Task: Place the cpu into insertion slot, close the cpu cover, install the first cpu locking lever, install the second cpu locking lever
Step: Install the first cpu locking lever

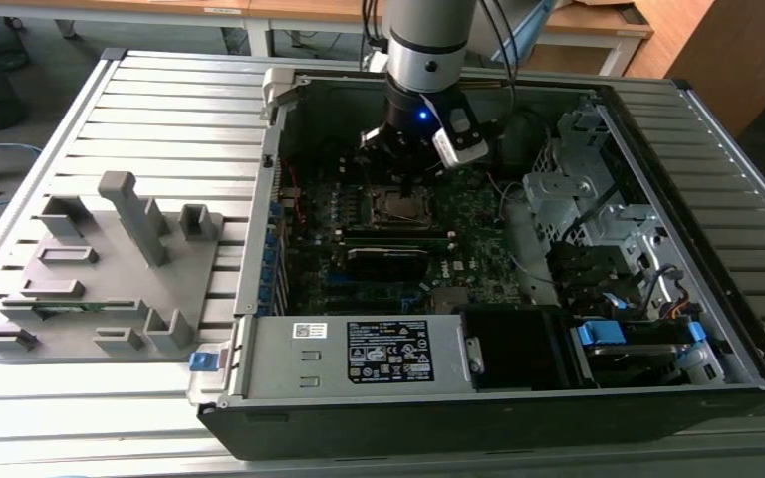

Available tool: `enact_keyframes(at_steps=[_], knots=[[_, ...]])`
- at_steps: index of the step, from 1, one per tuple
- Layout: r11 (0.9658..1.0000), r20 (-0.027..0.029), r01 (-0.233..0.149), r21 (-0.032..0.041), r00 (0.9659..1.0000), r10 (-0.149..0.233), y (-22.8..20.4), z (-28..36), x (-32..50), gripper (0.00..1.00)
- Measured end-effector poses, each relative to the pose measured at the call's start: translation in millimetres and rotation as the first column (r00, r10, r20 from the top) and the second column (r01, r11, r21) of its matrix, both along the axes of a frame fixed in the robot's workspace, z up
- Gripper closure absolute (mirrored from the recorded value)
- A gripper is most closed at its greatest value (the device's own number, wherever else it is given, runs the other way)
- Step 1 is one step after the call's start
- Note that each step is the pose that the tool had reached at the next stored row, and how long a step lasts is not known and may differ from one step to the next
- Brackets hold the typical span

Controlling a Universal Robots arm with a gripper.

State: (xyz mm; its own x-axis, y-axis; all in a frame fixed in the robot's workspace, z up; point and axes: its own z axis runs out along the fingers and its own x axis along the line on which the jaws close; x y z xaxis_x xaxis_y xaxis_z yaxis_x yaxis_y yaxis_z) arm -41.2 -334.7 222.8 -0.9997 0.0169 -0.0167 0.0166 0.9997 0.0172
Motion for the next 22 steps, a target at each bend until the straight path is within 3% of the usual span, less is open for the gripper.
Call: enact_keyframes(at_steps=[2, 22], knots=[[1.0000, 0.0020, 0.000, -0.0001, 1.0000, 0.000, 0.0, 0.6, 0.0, 0.90], [1.0000, 0.0022, 0.000, 0.0002, 1.0000, 0.000, 0.0, 5.5, 0.0, 0.90]])
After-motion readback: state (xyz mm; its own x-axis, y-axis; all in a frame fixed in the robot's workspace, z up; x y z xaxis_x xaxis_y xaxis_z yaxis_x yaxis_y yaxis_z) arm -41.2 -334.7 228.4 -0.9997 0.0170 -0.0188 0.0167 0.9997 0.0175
